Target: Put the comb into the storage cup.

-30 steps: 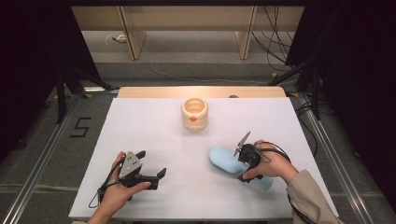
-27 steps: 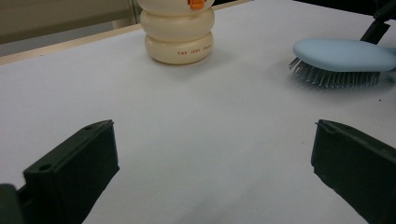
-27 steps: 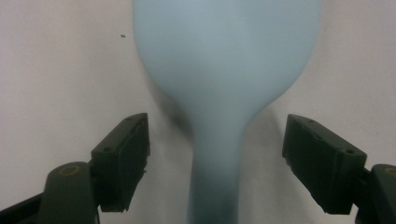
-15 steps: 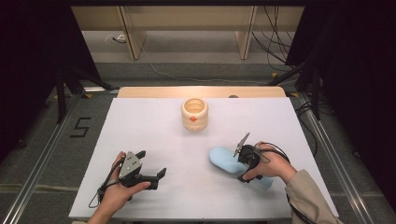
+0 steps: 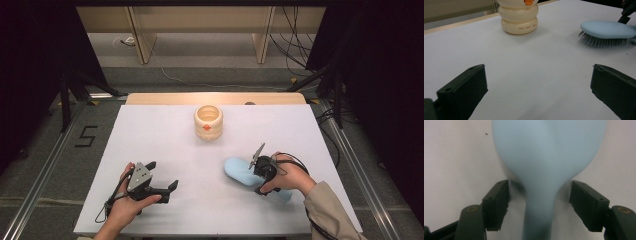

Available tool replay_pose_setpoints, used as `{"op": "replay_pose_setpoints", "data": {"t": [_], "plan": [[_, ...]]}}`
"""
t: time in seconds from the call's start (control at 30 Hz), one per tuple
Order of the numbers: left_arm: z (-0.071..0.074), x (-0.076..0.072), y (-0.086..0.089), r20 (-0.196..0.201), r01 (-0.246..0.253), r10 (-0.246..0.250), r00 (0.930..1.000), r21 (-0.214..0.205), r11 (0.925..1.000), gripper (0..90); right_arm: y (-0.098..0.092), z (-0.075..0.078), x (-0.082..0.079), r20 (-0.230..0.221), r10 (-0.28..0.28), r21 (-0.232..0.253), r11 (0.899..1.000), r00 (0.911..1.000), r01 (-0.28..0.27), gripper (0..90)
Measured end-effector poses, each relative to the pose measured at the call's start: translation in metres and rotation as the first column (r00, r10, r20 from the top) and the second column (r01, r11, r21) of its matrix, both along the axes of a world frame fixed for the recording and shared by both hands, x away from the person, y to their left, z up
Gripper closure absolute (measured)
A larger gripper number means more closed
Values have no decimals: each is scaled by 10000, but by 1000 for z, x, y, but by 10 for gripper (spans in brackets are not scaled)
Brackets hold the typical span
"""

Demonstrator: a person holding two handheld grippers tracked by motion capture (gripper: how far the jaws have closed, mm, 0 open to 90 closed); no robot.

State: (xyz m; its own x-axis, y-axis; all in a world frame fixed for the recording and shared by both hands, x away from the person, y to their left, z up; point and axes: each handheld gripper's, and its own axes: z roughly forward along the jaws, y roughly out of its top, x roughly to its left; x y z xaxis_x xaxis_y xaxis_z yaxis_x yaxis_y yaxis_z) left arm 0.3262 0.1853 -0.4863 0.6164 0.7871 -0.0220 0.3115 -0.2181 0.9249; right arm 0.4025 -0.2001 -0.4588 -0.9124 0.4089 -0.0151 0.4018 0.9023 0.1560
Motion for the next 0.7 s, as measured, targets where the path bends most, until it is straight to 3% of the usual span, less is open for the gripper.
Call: {"op": "replay_pose_setpoints", "data": {"t": [0.2, 0.5, 0.7], "plan": [[0, 0, 0, -9, -4, 4, 10000, -12, 10000, 2, 1, 0, 2, -28, -64, -56, 10000, 10000, 64, 374], [0, 0, -1, -12, 33, -33, 10000, 2, 10000, 3, 4, 2, 3, 68, -423, 31, 9991, 9991, 422, 529], [0, 0, -1, -9, 34, -34, 10000, -6, 10000, 3, 8, 3, 0, 69, -376, -88, 9993, 9993, 376, 618]]}}
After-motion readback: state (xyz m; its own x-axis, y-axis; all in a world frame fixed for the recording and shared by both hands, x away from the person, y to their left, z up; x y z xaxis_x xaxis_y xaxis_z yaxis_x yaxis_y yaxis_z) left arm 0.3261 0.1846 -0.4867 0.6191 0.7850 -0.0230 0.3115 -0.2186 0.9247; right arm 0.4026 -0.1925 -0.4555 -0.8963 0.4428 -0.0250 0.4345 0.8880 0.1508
